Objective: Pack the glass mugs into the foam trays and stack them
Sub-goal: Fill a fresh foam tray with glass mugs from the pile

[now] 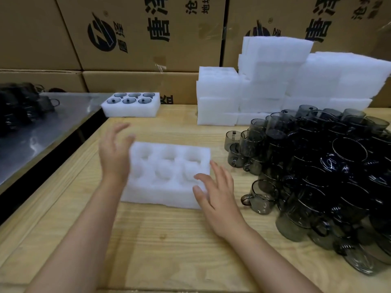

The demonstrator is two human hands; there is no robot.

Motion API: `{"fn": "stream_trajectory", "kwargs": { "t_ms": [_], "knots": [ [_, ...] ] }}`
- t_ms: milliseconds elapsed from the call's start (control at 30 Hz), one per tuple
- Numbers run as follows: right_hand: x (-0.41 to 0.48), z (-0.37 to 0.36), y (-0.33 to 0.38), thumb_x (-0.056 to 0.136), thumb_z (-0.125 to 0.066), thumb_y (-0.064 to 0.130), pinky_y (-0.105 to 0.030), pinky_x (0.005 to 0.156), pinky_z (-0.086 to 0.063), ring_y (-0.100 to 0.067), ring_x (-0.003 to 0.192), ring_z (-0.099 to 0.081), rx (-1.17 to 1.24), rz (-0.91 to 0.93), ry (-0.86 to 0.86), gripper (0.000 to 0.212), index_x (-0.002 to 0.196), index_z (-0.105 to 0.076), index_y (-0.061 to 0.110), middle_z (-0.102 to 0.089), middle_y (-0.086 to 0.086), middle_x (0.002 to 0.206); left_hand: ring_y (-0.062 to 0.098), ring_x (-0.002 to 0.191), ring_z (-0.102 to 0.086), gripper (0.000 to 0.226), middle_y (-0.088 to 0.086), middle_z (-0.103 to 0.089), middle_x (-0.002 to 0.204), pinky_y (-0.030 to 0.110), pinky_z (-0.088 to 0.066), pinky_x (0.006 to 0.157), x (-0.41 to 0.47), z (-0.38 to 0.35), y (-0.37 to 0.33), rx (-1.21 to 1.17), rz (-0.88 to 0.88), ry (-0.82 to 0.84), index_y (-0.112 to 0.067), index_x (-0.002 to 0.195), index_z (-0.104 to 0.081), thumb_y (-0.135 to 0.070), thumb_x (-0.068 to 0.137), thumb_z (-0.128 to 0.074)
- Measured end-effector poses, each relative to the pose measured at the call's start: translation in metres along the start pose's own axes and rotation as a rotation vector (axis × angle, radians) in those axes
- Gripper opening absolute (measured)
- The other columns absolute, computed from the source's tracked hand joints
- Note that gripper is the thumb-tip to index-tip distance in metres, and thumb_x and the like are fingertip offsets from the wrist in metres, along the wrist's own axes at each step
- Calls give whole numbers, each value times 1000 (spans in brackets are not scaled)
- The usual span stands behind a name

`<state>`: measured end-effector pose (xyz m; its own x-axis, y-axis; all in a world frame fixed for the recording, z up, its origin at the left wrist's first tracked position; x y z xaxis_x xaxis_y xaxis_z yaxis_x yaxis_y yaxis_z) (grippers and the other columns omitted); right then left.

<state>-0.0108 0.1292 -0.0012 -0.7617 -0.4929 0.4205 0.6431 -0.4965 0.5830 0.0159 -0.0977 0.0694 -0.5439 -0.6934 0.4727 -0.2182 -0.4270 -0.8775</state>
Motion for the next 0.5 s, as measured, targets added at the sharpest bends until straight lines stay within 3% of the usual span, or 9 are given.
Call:
{"fn": "stream_trajectory", "kwargs": {
  "t_ms": [67, 133, 233, 333, 400, 500],
  "knots": [
    [0, 2, 2, 96, -35, 45, -8, 105, 3, -14, 141, -2, 19, -8, -18, 36, 115, -58, 23, -17, -7, 153, 15, 117, -53, 30, -2, -58, 125, 29, -31, 105, 18, 14, 8, -504, 465, -2, -17, 121, -58, -23, 94, -47],
    [-1, 3, 5, 96, -42, 38, -14, 104, -10, -17, 140, -12, 26, -28, -41, 30, 104, -61, 17, -25, -11, 149, 20, 116, -59, 28, 6, -60, 128, 36, -31, 107, 33, 21, 21, -653, 632, 37, -22, 117, -55, -34, 96, -41],
    [-2, 11, 9, 91, -52, 22, -20, 90, -25, -18, 133, -28, 38, -100, -69, 12, 89, -60, 12, -32, -6, 145, 20, 119, -57, 28, 4, -58, 131, 34, -35, 104, 35, 19, 35, -508, 650, 154, -22, 123, -51, -31, 98, -42],
    [-2, 24, 14, 82, -55, 19, -27, 76, -37, -17, 110, -51, -22, -185, -49, 10, 72, -54, 14, -37, 4, 139, 24, 127, -49, 36, 10, -54, 130, 33, -39, 103, 15, 14, 44, -591, 652, 147, -14, 133, -47, -21, 99, -42],
    [-5, 31, 19, 80, -53, 23, -28, 67, -38, -18, 98, -54, -153, -216, -36, 15, 67, -51, 16, -39, 7, 136, 22, 127, -47, 35, 7, -56, 123, 30, -42, 98, -1, 9, 45, -602, 621, 177, -12, 133, -47, -11, 98, -41],
    [-8, 36, 27, 83, -45, 29, -28, 62, -30, -19, 96, -51, -363, -253, 37, 17, 75, -53, 16, -34, 7, 135, 22, 116, -56, 39, 11, -61, 122, 33, -44, 96, -12, 3, 44, -571, 558, 377, -8, 132, -49, 0, 95, -37]
  ]
}}
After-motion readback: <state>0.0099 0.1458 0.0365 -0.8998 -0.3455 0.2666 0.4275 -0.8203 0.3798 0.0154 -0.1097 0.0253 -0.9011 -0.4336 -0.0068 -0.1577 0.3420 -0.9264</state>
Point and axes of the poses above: each hand's wrist, its own x-axis towards the middle knuckle, its own z-axis out of the back of the hand, y = z × x, the point moved 1 cm from there along x, towards the middle knuckle
